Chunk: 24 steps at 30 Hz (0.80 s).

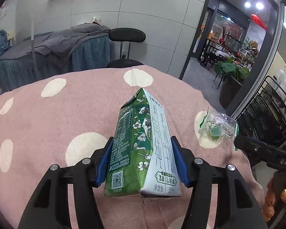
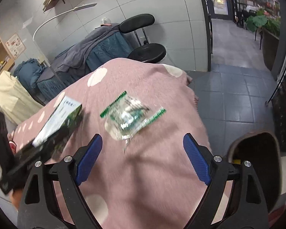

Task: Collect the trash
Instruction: 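Grasp the green milk carton with the left gripper while the right grasps the candy wrapper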

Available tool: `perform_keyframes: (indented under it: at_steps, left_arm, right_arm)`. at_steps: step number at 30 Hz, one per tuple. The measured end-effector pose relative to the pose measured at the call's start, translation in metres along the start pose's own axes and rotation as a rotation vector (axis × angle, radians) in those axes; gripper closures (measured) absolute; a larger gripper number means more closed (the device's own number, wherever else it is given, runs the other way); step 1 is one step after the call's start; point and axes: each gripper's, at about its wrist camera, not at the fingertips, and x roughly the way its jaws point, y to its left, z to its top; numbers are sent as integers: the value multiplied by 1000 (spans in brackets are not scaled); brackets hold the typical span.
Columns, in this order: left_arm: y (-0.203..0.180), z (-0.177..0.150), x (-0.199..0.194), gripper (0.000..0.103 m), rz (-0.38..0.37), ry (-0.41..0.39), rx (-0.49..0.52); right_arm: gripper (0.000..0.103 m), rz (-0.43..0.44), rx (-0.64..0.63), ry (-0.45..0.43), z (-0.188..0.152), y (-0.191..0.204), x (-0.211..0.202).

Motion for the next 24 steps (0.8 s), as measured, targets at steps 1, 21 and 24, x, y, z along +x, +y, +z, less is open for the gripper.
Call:
perform_keyframes:
  at_steps: [1, 21, 24]
  left_arm:
    - [0, -1, 0, 46, -9, 3, -5]
    - [7, 12, -19, 46, -38, -87, -32]
    - [-1, 12, -28, 46, -29, -115, -13]
  right_arm:
    - [17, 10, 22, 10, 4, -1, 8]
    - [82, 27, -33, -65, -22, 3, -49]
    - [82, 19, -44, -85, -37, -7, -75]
